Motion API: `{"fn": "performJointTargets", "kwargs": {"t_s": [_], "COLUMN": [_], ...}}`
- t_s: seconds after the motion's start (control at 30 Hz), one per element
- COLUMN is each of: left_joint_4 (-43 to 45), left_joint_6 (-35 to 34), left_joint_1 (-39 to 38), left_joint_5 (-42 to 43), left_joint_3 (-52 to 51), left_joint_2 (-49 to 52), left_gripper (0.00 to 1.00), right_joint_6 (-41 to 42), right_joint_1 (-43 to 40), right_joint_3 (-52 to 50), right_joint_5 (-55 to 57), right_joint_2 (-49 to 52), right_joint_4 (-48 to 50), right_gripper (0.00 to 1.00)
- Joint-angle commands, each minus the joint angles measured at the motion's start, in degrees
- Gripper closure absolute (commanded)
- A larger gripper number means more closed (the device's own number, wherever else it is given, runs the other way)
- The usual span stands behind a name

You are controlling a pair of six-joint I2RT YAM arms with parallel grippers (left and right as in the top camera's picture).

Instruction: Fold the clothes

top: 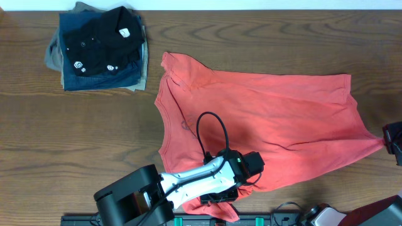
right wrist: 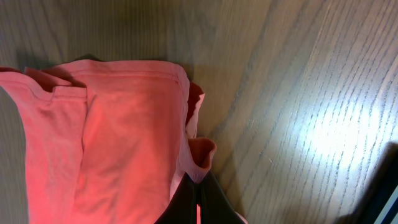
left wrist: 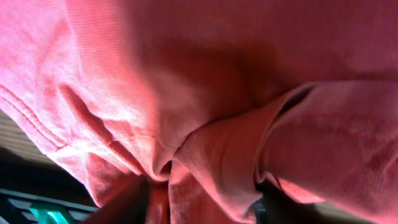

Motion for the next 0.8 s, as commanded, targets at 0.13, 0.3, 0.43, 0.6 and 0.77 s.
{"fn": "performJointTargets", "kwargs": {"t_s": [0.13,0.3,0.43,0.6,0.77], "left_joint_4": [-1.9,-7.7,-9.9,-9.9,-9.9], "left_joint_6": [3.3,4.4,5.8,10.2,14.4], "left_joint_1": [0.0,0.1,0.1,0.1,0.2], "left_joint_5": [0.7,0.1,-0.5,-0.5,-0.8], "left_joint_3": [0.0,1.1,1.1,1.1,1.1], "left_joint_2": [0.5,-1.2,-3.2,-4.2,-4.2], "left_gripper": [0.74,0.89,0.88,0.94,0.94], "right_joint_6": [-0.7,-0.7,-0.7,-0.7,-0.7], "right_joint_1": [0.8,0.8,0.8,0.8,0.8], "right_joint_3": [0.9,0.9,0.9,0.9,0.9], "right_joint_5": [0.0,0.0,0.0,0.0,0.0], "right_joint_2": [-0.3,-0.3,-0.3,-0.3,-0.3], "right_joint_4": [-0.1,-0.1,-0.1,-0.1,-0.2], "right_gripper": [0.98,0.98,0.98,0.98,0.98]}}
